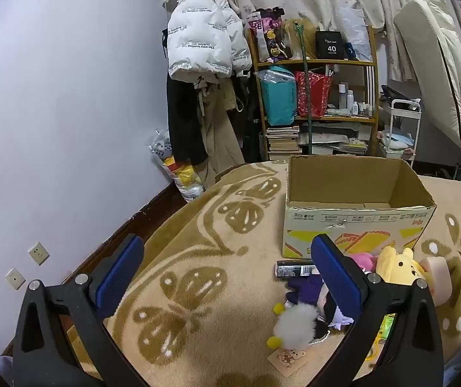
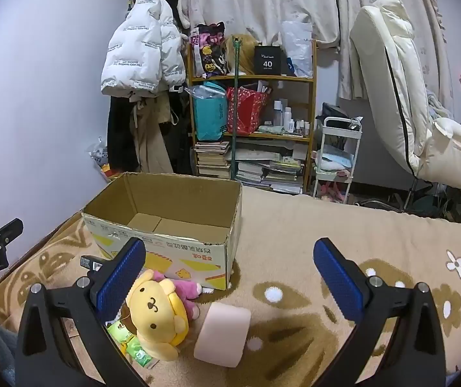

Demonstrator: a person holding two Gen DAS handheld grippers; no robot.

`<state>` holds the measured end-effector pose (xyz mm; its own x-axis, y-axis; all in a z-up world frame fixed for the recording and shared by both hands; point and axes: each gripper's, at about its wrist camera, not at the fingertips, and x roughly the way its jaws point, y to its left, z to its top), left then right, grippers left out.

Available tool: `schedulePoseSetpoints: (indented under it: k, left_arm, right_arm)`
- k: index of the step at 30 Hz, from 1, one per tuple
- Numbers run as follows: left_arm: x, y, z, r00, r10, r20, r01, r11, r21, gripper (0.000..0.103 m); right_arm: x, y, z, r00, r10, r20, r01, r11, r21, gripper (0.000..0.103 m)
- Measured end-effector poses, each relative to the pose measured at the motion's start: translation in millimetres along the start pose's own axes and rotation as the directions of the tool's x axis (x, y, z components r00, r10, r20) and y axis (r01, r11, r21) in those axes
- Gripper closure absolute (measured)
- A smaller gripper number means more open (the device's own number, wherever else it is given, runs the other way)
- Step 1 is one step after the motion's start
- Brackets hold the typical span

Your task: Organize soft objects

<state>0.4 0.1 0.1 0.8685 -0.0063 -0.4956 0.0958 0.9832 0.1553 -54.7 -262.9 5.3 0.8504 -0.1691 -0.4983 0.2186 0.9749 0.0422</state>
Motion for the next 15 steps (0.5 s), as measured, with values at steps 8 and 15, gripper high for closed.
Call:
schedulePoseSetpoints:
  k: [8, 15]
  left_arm:
    - [-2.8, 2.2, 1.1, 1.000, -0.002, 0.021, 0.002, 1.000, -0.004, 0.001]
    - [-7.9, 0.0, -1.3, 0.999, -0.025, 0.034, 0.025, 1.000, 0.000, 0.001]
  right_arm:
    - [-1.7, 0.8, 0.2, 1.000, -0.005, 0.020, 0.006, 1.000, -0.012, 0.000]
    - [-2.2, 0.3, 0.6, 1.000, -0.005, 0.023, 0.006, 1.000, -0.012, 0.000]
